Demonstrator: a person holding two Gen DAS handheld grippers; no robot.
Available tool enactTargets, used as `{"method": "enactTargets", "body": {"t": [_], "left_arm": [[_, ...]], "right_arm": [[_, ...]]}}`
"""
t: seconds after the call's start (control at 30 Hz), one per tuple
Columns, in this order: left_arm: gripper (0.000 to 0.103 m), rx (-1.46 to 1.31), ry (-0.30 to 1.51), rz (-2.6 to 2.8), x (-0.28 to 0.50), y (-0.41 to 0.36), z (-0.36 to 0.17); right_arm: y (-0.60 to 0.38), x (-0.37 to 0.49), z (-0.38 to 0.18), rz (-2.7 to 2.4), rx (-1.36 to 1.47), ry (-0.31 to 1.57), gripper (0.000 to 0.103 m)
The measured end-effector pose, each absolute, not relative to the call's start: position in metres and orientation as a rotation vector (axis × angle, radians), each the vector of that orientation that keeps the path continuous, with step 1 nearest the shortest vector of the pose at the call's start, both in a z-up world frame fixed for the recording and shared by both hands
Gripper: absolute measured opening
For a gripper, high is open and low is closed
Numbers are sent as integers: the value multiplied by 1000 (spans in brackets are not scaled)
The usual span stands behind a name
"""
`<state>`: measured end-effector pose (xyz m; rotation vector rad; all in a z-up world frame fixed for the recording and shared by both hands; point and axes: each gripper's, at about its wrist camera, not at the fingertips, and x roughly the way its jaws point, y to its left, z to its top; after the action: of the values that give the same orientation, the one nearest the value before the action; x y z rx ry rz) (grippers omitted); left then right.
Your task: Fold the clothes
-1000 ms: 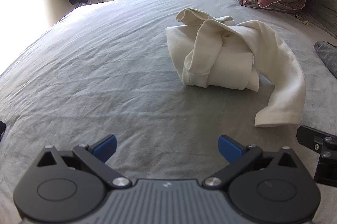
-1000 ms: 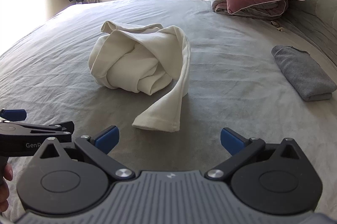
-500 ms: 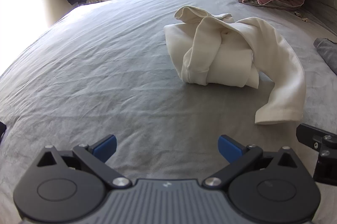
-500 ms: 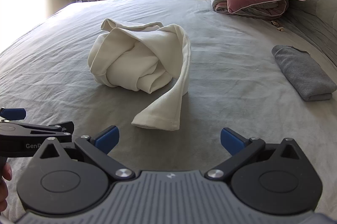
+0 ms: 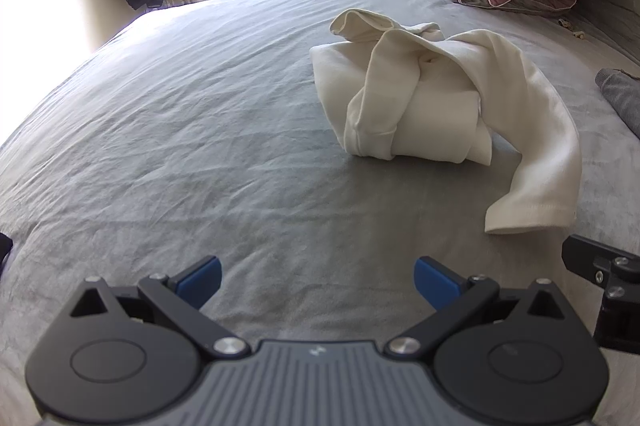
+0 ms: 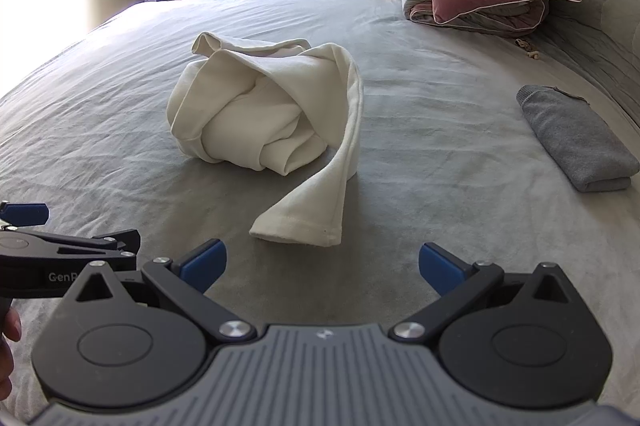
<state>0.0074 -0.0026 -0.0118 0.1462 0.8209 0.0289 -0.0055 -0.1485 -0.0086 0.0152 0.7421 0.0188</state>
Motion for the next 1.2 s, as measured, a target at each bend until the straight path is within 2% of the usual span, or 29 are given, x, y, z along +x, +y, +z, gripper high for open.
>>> {"method": "enactTargets", "body": {"t": [0.53, 0.9, 1.2], "left_arm": [[103, 33, 810, 17, 55, -11, 7], [103, 102, 759, 5, 113, -43, 6], [102, 28, 735, -7, 141, -43, 1]], "right_arm": [[-167, 15, -7, 64, 45, 776, 103], [-211, 21, -2, 49, 208, 754, 103], [-236, 21, -1, 71, 292, 759, 103]]}}
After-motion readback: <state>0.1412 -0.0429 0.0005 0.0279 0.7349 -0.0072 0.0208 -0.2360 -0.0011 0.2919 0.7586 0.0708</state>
